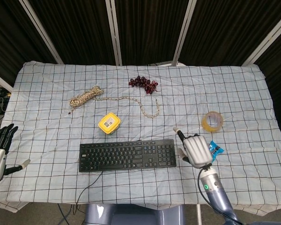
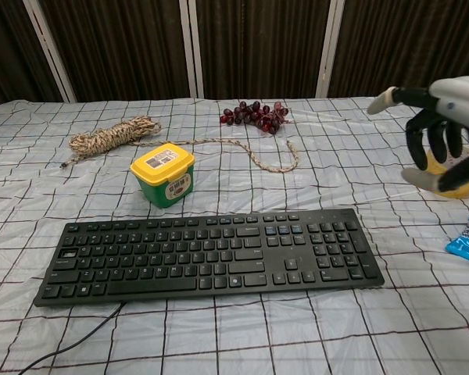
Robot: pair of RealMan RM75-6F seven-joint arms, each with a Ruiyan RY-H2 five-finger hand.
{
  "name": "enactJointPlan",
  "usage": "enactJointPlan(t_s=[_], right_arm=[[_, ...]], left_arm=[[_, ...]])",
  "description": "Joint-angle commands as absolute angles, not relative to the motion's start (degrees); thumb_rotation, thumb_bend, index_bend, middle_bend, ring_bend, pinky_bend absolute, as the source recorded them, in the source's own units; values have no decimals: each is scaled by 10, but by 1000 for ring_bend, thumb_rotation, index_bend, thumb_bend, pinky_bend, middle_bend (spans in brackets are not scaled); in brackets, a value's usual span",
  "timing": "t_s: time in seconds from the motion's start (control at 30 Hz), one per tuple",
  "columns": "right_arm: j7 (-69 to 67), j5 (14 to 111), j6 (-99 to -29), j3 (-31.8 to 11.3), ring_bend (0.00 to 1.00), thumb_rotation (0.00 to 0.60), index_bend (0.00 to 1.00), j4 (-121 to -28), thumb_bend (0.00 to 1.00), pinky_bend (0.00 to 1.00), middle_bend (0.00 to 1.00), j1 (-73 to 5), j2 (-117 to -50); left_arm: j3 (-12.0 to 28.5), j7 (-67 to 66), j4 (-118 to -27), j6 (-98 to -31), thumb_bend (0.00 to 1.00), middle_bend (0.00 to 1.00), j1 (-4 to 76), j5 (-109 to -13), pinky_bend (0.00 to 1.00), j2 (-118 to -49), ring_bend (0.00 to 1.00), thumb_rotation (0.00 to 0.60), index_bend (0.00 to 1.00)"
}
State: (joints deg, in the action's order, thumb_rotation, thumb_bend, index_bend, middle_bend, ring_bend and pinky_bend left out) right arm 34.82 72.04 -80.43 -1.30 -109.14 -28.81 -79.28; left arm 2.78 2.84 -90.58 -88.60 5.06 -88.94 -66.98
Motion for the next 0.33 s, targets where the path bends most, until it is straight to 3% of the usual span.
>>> enactJointPlan(t_s=[0.03, 0.33], right_arm=[[295, 831, -866, 52, 0, 600, 1, -1055, 146, 76, 0, -226, -715], [218, 882, -942, 71, 0, 600, 0, -986, 72, 0, 0, -156, -690]], left_arm=[[26, 20, -906, -885, 23, 0, 50, -891, 0, -670, 0, 600, 0], [24, -4, -911, -883, 11, 0, 49, -888, 0, -670, 0, 600, 0]])
